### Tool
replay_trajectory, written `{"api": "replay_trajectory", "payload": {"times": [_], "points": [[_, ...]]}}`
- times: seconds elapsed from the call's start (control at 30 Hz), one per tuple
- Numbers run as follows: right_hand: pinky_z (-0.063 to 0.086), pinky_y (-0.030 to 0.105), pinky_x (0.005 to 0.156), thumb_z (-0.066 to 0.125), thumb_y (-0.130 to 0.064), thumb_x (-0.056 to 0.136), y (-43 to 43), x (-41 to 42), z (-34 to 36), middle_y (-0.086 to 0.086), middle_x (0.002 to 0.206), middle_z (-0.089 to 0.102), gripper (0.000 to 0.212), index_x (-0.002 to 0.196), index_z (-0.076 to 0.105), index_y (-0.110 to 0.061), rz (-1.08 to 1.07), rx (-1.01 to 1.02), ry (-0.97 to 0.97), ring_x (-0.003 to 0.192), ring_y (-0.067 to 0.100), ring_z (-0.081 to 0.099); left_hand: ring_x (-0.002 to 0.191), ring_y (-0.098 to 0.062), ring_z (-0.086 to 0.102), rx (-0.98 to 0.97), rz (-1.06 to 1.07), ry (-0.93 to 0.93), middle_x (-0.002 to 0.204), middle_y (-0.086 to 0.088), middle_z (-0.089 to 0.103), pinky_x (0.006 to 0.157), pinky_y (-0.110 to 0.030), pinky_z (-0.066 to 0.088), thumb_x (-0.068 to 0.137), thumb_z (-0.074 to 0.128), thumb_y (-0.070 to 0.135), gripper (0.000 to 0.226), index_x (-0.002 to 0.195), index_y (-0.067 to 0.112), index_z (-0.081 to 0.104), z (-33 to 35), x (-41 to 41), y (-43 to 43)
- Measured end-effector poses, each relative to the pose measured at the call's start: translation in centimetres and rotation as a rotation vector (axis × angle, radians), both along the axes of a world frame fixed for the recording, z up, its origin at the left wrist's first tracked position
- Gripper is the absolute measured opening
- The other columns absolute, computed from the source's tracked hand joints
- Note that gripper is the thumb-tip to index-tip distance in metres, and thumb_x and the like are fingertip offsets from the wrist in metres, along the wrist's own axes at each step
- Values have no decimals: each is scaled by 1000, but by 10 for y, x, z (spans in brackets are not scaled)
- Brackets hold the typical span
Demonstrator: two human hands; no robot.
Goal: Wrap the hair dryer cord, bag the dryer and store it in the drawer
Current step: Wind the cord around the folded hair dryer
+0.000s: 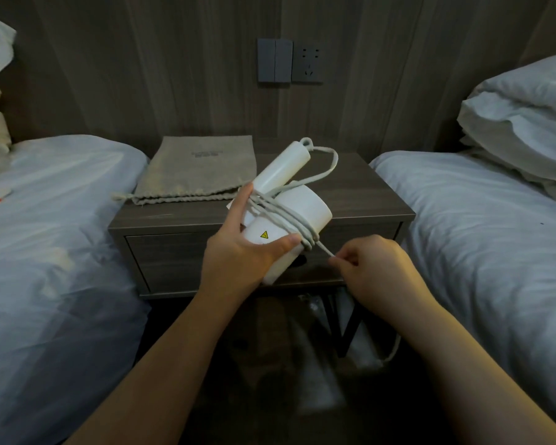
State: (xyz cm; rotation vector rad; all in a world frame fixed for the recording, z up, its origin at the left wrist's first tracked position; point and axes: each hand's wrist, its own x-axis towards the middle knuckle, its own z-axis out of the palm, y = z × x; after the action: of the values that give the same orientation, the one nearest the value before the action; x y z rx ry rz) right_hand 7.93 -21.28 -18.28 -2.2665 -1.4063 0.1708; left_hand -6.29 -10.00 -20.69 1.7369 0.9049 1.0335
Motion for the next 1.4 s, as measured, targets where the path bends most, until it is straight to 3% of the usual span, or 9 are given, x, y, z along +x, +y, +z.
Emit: {"api": "replay_trajectory", "payload": {"times": [0.17, 0.43, 0.67, 0.77, 0.87, 0.97, 1.07, 1.2, 1.4], "points": [[35, 21, 48, 61, -38, 85, -2, 4, 4, -3, 55, 55, 32, 63, 62, -15, -35, -24, 26, 57, 10, 53, 110, -15, 55, 422, 70, 242, 131, -1, 55, 94, -37, 47, 60, 81, 45, 103, 142, 42, 19, -6, -4, -1], [49, 29, 73, 53, -19, 88, -7, 2, 7, -5, 80, 61, 13, 88, 64, -24, 235, -213, -53, 81, 14, 60, 92, -25, 57, 683, 175, 477, 103, -10, 58, 70, -36, 48, 60, 76, 55, 102, 144, 38, 21, -9, -7, 2], [42, 20, 54, 60, -38, 85, -11, 15, 11, -4, 42, 59, 37, 54, 58, -18, 214, -213, 7, 42, -1, 53, 80, -25, 57, 818, 225, 590, 94, -13, 58, 60, -27, 39, 58, 74, 57, 98, 143, 31, 32, -7, -4, -1], [42, 23, 56, 60, -35, 85, -15, 18, 15, -6, 43, 56, 35, 54, 57, -20, 259, -171, 14, 46, 0, 53, 81, -27, 58, 808, 223, 617, 96, -13, 59, 60, -32, 46, 59, 76, 55, 96, 142, 31, 34, -11, -5, 2], [40, 20, 63, 58, -16, 87, -18, 19, 21, -12, 67, 61, 19, 76, 64, -30, 400, -73, 53, 66, 0, 56, 82, -28, 59, 795, 221, 611, 97, -14, 60, 61, -34, 48, 59, 77, 55, 96, 141, 32, 34, -13, -7, 6], [42, 19, 72, 57, -10, 86, -16, 22, 17, -13, 77, 61, 19, 83, 69, -25, 397, 126, -15, 77, 4, 56, 85, -26, 58, 818, 145, 630, 102, -12, 58, 65, -35, 49, 64, 69, 60, 94, 143, 35, 26, -13, -8, 4], [38, 15, 70, 58, -20, 80, -12, 24, 17, -7, 76, 58, 13, 77, 70, -17, 340, 370, -214, 76, 6, 49, 95, -20, 52, 748, 21, 703, 110, -5, 54, 72, -31, 44, 67, 64, 66, 96, 144, 44, 11, -6, -6, -1], [33, 28, 53, 63, -45, 67, -18, 33, 16, 5, 63, 57, 34, 58, 66, -12, 85, 456, -547, 64, 25, 54, 105, -15, 46, 563, -218, 789, 114, 4, 48, 84, -30, 41, 68, 64, 65, 96, 139, 57, 0, -7, -3, 0], [31, 28, 51, 66, -52, 68, -19, 38, 14, 7, 50, 58, 46, 50, 54, -11, 11, 380, -476, 51, 30, 54, 103, -15, 51, 430, -349, 757, 116, 6, 52, 86, -32, 42, 62, 70, 64, 99, 134, 64, 3, -18, 1, 2]]}}
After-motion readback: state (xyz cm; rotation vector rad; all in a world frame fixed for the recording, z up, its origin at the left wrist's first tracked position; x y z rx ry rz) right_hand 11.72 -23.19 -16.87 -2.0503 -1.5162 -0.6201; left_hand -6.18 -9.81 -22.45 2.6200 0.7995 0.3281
